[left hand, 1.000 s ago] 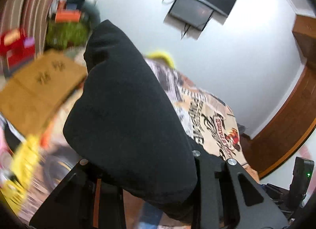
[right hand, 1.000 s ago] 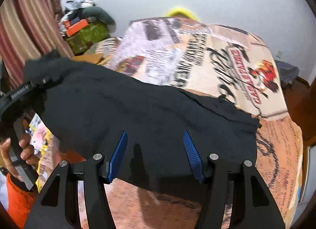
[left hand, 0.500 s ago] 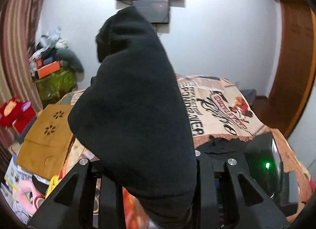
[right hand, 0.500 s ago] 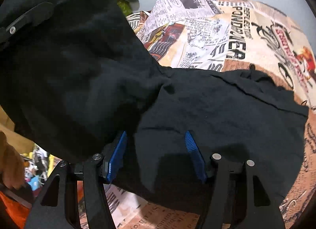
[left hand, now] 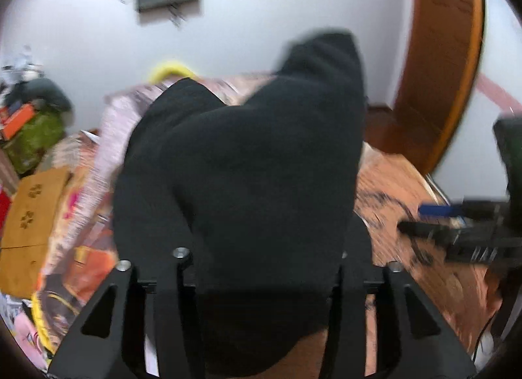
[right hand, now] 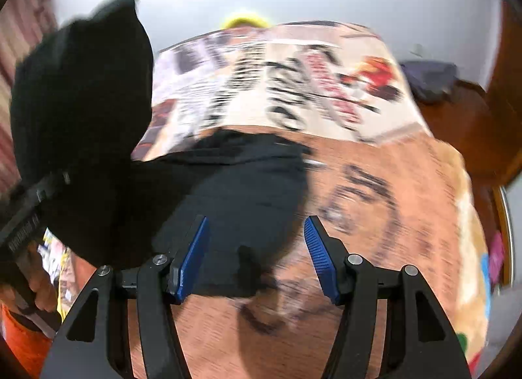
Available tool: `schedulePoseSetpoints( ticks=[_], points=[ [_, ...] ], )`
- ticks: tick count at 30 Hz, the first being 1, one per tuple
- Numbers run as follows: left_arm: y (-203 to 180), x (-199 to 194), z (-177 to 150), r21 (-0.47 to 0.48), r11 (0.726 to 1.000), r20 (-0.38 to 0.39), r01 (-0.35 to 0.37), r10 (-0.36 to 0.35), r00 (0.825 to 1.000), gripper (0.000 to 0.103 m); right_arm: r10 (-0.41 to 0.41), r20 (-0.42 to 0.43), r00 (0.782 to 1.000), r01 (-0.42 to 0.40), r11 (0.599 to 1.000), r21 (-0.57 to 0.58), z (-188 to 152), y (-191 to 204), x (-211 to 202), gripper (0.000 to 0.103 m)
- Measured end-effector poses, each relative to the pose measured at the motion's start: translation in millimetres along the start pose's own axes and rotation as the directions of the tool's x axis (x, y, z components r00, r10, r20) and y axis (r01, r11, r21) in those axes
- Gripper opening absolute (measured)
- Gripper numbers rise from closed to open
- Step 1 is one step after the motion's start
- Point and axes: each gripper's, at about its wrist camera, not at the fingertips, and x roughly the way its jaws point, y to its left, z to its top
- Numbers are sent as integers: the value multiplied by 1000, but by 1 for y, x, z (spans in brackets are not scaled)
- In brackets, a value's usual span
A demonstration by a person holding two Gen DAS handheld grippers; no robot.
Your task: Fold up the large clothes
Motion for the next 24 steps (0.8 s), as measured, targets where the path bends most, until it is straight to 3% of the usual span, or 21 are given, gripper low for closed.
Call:
schedulePoseSetpoints(
  ticks=[2,4,7,9,17,20,24],
  points=[
    [-14,21,-8,16,999,-81,51,-50,995,65,-21,1,1000,21,1000,20,-8,-15,-7,57],
    [-21,39,-19,40,996,-157,74,-67,985,68,-39,4,999,39,999,31,-13,-24,-13,57],
    [-35,41,-28,146,989,-145,21,0,989,77,-38,3,999,38,998,42,-19,-31,-23,57],
    [-44,32,-30,171,985,-145,34,-9,989,79,-30,8,1000,29,999,38,-21,-32,-29,57],
    [-5,-11,-18,30,988,-131,153,-148,980,80,42,63,997,-40,999,-32,-3,7,-44,57],
    [15,-30,-15,28,991,-88,130,-127,988,81,80,83,993,-74,994,-77,6,32,-43,57],
    [46,-42,-15,35,999,-35,0,1,999,87,126,86,988,-113,983,-142,15,67,-33,57]
  ],
)
